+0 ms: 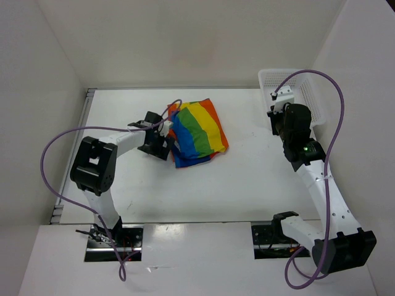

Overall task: Fold and stack the shorts
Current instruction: Fold the shorts

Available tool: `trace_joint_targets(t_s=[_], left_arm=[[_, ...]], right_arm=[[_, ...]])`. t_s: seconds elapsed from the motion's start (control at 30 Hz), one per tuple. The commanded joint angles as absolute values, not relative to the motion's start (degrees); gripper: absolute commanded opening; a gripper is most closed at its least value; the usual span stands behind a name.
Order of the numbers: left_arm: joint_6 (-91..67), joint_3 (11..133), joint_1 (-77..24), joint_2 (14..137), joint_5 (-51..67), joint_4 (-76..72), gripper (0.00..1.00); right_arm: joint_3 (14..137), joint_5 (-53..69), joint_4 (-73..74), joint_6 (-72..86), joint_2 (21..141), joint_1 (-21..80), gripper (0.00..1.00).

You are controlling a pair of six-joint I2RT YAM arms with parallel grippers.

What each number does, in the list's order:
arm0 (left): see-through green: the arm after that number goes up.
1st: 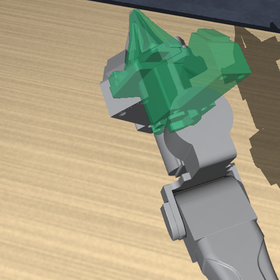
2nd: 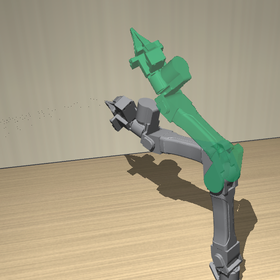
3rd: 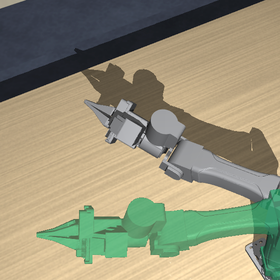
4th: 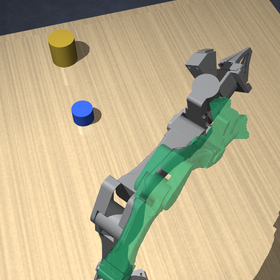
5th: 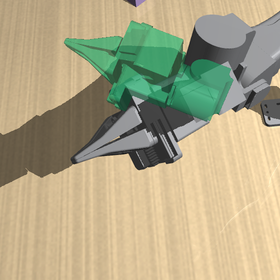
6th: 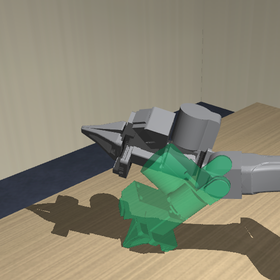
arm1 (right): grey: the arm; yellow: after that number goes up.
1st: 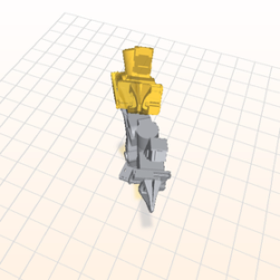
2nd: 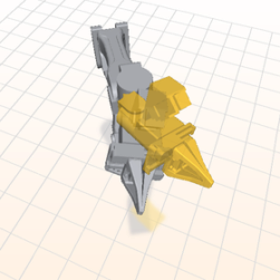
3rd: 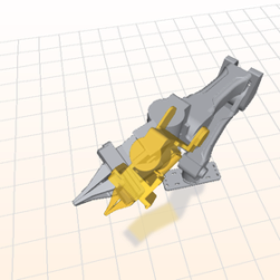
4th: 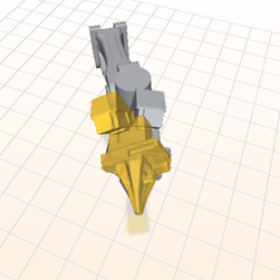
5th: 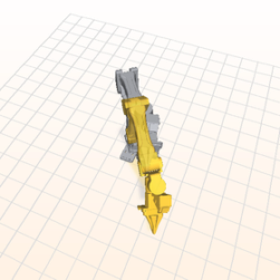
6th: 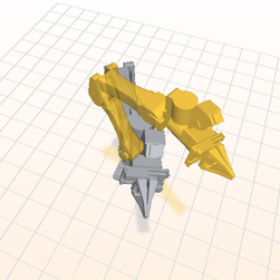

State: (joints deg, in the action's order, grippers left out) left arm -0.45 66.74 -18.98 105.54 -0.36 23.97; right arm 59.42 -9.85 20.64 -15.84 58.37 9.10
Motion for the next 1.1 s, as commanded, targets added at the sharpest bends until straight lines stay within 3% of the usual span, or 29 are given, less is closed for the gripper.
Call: trace_joint_targets(t_s=[0.0, 0.33, 0.53, 0.73, 1.07], left_arm=[[0.0, 65.91, -12.67, 104.69, -5.71, 30.76, 0.99], [0.0, 77.85, -8.0, 100.82, -5.71, 33.84, 0.99], [0.0, 83.49, -4.93, 93.09, 3.67, 33.85, 0.99], [0.0, 90.42, -3.08, 87.98, 3.16, 32.43, 0.99], [0.0, 88.24, -0.62, 85.0, 0.01, 30.77, 0.99]], right_arm=[[59.24, -10.2, 18.46, -14.94, 57.57, 8.79, 0.12], [59.24, -10.2, 17.93, -15.47, 56.43, 8.79, 0.13], [59.24, -10.72, 17.93, -16.0, 55.9, 8.79, 0.15], [59.24, -10.72, 17.93, -16.52, 55.9, 8.79, 0.15], [59.24, -10.72, 17.93, -17.14, 55.9, 8.79, 0.19]])
